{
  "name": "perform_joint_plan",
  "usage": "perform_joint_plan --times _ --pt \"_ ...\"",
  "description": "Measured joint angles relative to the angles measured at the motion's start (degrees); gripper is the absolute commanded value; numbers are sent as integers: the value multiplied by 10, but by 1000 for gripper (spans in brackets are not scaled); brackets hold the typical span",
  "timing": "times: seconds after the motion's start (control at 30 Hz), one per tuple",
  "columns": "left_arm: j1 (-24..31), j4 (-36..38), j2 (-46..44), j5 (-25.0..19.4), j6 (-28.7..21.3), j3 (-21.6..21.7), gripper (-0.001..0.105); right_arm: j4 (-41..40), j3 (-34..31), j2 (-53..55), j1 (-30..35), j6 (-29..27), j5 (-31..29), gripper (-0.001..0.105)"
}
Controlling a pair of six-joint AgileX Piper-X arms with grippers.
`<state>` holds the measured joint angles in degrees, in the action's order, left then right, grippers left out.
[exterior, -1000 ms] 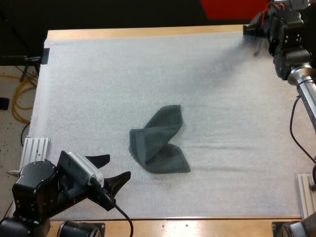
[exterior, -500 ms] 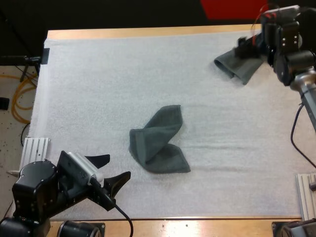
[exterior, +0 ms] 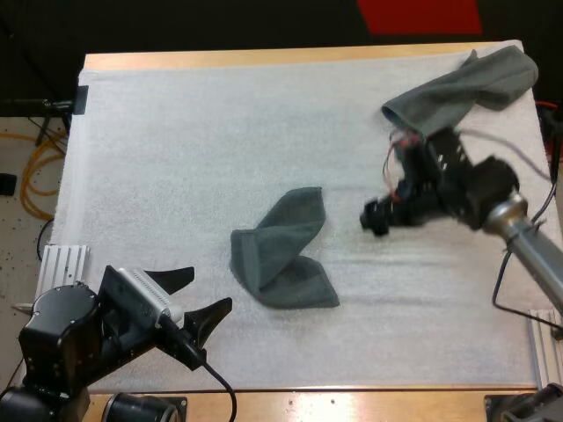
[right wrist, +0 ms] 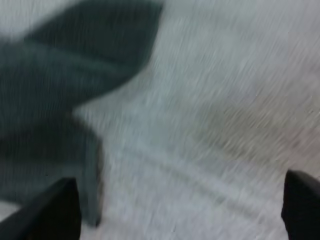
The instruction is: Pick towel from pile fold and stack
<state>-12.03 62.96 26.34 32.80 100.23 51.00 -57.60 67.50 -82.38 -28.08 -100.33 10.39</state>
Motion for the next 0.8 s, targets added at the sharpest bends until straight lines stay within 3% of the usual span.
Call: perform_joint_plan --times 0.37,0.53,0.8 --pt "0 11 0 -3 0 0 68 112 -186 25 -94 5 93 78" --pt "0 48 0 -42 0 0 68 193 -214 25 -137 15 109 78" --pt "0 60 0 -45 0 0 68 252 -218 -41 -155 35 153 78"
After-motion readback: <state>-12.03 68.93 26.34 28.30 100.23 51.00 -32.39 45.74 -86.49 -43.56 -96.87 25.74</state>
